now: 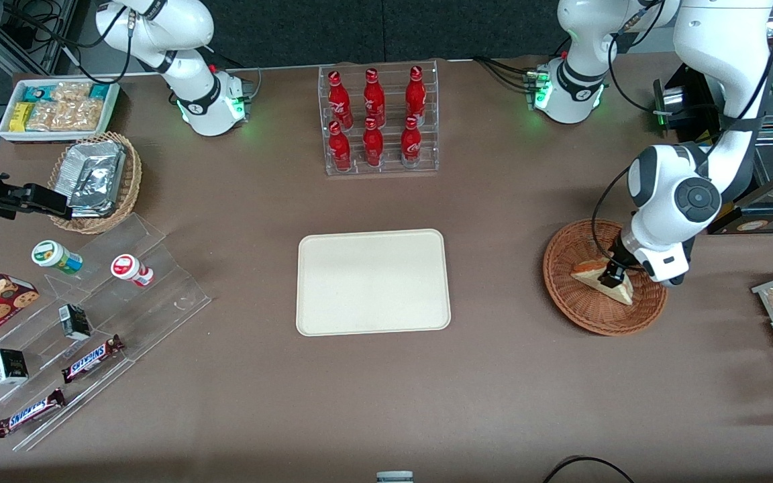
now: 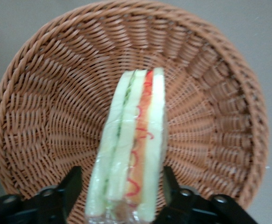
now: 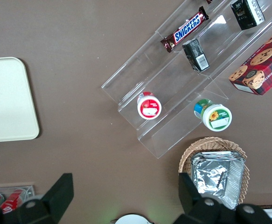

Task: Place sandwich from basket to tray
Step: 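Lower the open left gripper around the sandwich and close it, then lift the sandwich up out of the basket with the left gripper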

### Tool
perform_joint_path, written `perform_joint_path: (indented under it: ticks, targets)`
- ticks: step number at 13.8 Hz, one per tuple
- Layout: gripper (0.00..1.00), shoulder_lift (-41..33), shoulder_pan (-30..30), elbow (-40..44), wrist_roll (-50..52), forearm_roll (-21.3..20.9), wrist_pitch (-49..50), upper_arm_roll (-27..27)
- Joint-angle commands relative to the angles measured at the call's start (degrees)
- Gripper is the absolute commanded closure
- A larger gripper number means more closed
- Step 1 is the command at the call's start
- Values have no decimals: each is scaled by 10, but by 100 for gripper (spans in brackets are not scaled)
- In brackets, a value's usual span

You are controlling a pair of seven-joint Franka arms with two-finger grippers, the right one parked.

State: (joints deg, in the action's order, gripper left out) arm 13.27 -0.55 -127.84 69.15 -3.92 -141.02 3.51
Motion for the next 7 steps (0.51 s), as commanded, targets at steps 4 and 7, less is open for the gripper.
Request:
perform_joint_path:
  ticks: [4,7]
  targets:
    - [100,-10,5,132,-22,-11,204,3]
    - [100,-35,11,166,-46,-12,282,18]
